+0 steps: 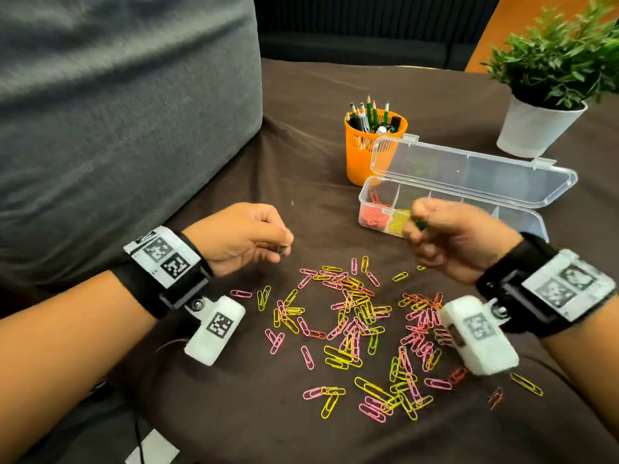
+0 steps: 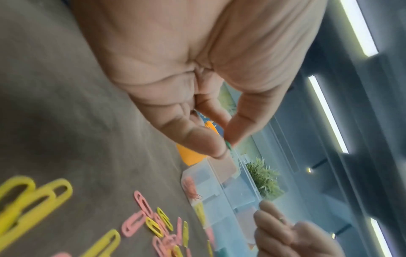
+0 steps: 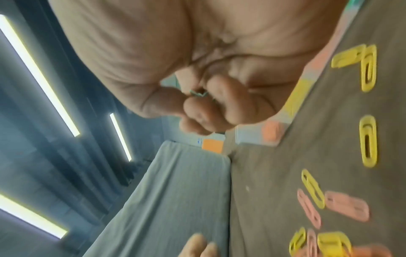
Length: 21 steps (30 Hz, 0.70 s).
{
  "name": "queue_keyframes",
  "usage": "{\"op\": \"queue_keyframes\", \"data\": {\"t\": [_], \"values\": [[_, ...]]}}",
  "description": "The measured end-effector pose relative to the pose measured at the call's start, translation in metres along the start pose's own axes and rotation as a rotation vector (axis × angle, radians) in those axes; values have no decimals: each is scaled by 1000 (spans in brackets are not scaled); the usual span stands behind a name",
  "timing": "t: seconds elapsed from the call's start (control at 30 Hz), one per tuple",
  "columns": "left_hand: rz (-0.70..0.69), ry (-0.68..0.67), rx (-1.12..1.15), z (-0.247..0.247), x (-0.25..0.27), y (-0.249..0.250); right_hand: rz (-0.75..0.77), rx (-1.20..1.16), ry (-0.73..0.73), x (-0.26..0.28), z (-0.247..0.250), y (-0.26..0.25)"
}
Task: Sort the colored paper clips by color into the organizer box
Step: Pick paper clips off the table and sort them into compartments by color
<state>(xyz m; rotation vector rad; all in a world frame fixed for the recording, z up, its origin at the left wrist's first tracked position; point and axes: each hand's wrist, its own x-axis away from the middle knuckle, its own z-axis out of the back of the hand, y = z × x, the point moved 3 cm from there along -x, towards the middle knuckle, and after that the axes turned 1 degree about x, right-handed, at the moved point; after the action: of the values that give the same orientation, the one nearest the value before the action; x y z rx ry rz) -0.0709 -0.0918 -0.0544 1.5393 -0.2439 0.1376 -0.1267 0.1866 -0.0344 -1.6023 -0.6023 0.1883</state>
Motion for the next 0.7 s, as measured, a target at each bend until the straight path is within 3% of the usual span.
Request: {"op": "queue_keyframes", "data": {"t": [0.1, 0.17, 0.27, 0.33, 0.4, 0.47, 0.53, 0.6, 0.7], "values": [[142, 17, 225, -9, -6, 0, 27, -54, 134, 5, 33, -7], [231, 49, 328, -14, -10, 2, -6, -68, 147, 10, 40, -5], [283, -10, 276, -30, -13, 5, -36, 128, 123, 13, 37, 4], [220, -125, -30, -45, -11, 6, -18, 525, 31, 15, 23, 8], [62, -297, -551, -61, -5, 7, 16, 941, -138, 18, 8, 14], [-70, -491, -1036, -80, 2, 2, 2, 1228, -279, 25, -8, 20], [-151, -538, -1381, -89, 10, -6, -24, 1445, -376, 34, -19, 25], [-206, -506, -1533, -89, 17, -11, -24, 1555, -409, 41, -25, 28], [-175, -470, -1608, -71, 23, -12, -9, 1639, -398, 48, -22, 23]]}}
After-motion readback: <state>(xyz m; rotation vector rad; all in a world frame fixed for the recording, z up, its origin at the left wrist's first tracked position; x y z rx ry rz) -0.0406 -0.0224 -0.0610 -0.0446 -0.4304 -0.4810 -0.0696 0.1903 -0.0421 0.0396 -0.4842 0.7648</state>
